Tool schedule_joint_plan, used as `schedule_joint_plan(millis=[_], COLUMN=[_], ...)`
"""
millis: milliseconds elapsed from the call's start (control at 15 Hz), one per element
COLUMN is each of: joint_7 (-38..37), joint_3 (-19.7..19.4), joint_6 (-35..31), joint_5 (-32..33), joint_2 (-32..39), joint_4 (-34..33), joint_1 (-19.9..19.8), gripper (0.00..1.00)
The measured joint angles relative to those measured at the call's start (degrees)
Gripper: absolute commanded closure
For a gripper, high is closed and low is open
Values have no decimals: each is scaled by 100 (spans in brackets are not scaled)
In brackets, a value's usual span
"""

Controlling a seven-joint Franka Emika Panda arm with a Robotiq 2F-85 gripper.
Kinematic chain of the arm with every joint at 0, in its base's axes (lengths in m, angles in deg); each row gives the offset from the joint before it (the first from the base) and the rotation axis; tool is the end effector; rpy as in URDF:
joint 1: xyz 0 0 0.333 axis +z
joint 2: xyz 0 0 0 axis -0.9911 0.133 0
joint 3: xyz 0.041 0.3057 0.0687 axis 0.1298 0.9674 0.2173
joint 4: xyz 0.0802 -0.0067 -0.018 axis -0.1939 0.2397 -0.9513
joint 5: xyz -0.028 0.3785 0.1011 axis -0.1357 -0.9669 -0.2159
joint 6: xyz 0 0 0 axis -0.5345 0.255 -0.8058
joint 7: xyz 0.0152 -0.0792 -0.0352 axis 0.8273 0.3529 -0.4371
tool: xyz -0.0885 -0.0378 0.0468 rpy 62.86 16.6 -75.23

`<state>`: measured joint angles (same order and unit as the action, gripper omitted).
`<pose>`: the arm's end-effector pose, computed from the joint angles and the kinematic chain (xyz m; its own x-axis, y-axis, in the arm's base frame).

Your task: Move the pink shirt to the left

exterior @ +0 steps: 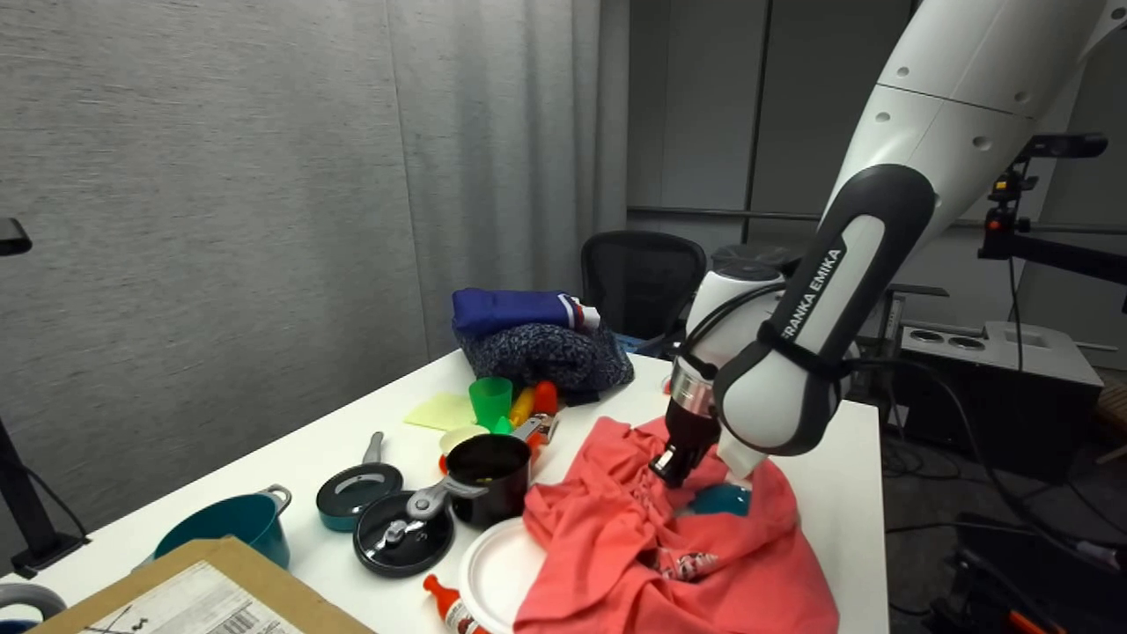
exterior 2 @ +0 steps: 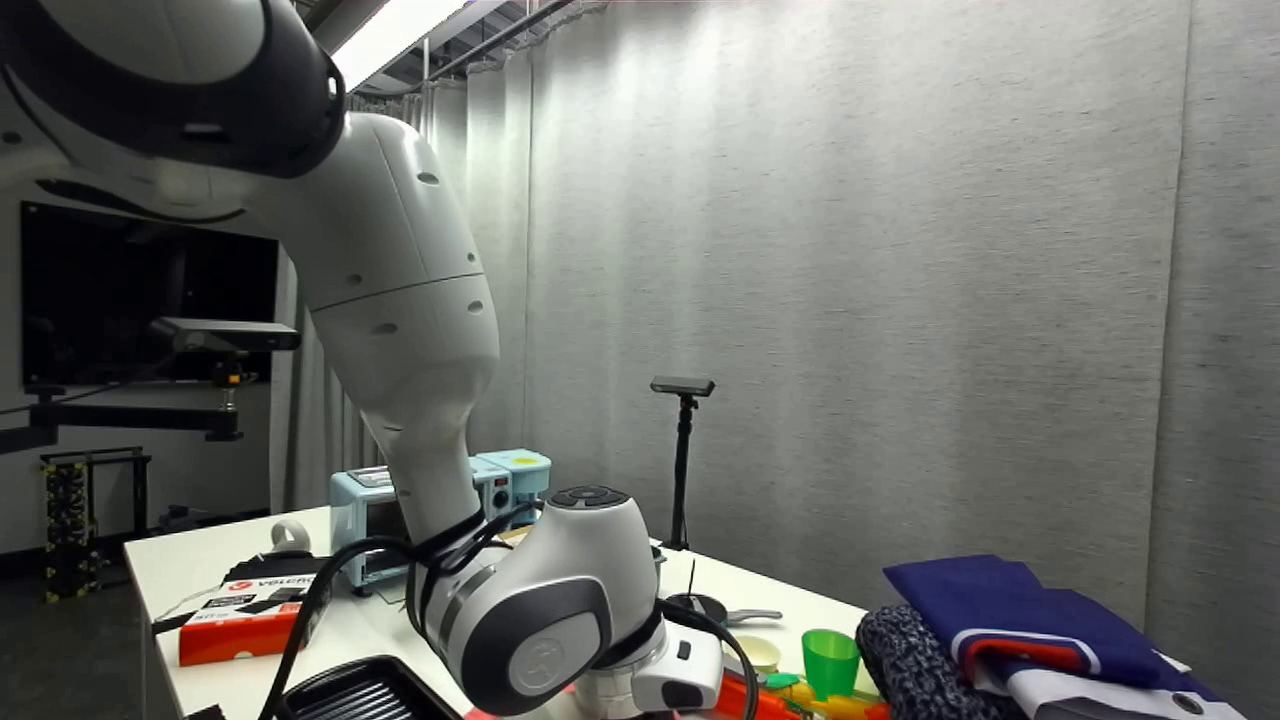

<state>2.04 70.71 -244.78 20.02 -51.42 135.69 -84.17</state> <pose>0.5150 -0.0784 0.1594 0.9402 -0.2379 0.2439 -0.2493 -0.9683 0.0167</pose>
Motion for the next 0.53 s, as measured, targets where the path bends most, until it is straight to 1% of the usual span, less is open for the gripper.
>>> schedule_joint_plan(millis=[267, 533], joint_7=[0, 0], joint_3=[133, 480], joint_6=[2, 5], joint_5=[0, -5], joint_2=[74, 163], joint_4=[-135, -303], joint_1=[46, 55], gripper=[99, 99])
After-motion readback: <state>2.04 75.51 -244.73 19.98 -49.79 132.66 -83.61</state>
